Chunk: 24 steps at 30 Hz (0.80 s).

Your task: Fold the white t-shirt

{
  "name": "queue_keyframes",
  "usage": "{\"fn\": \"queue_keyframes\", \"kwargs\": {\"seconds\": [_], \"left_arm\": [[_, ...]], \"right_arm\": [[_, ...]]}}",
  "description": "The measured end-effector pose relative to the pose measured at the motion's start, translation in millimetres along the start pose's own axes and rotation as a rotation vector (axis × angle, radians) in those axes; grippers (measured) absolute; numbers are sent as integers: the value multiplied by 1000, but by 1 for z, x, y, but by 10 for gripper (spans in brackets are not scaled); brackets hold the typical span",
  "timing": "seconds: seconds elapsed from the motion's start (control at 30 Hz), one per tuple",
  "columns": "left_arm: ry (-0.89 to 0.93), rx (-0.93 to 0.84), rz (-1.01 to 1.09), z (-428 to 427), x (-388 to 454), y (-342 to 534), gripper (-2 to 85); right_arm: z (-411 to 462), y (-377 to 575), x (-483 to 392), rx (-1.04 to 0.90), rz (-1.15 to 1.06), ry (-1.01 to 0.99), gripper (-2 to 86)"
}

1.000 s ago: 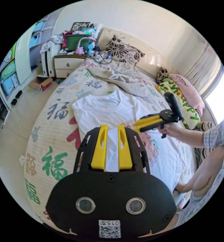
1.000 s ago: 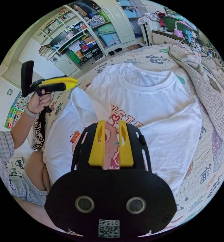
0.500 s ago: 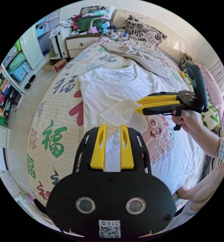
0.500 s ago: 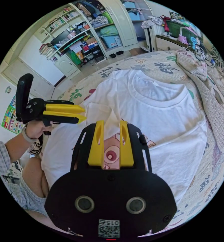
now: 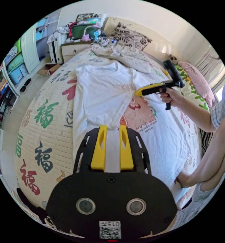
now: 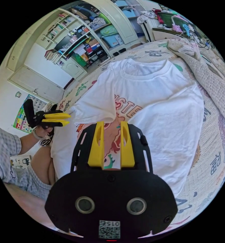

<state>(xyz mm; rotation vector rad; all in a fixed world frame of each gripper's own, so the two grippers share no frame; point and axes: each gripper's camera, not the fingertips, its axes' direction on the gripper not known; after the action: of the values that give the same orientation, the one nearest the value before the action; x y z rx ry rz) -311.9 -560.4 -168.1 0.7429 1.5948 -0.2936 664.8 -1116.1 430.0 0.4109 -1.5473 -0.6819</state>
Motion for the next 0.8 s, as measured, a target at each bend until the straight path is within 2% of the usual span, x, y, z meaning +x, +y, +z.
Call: {"fn": "queue_keyframes", "kwargs": {"seconds": [0.03, 0.1, 0.17, 0.33, 0.47, 0.6, 0.67, 0.8], "left_arm": [[-21, 91, 20, -13, -4, -14, 65], [-75, 135, 68, -18, -13, -49, 65], [-100, 90, 148, -4, -21, -92, 70], [-224, -152, 326, 77, -26, -187, 57], [-339, -337, 348, 116, -27, -203, 3], [-301, -234, 225, 105, -42, -208, 2], [-369, -237, 208, 109, -46, -205, 13], [-304, -126, 128, 85, -61, -204, 61]], "right_arm": [[-8, 1, 0, 27, 11, -5, 95], [-14, -2, 0, 49, 18, -22, 92], [-10, -7, 1, 22, 66, -15, 83], [3, -5, -9, -30, 128, 92, 26], [-5, 5, -17, -31, 81, 113, -2], [-15, 16, -19, -2, 58, 154, -2], [-14, 20, -20, -21, 49, 158, 4], [-46, 33, -14, 27, 13, 155, 80]]}}
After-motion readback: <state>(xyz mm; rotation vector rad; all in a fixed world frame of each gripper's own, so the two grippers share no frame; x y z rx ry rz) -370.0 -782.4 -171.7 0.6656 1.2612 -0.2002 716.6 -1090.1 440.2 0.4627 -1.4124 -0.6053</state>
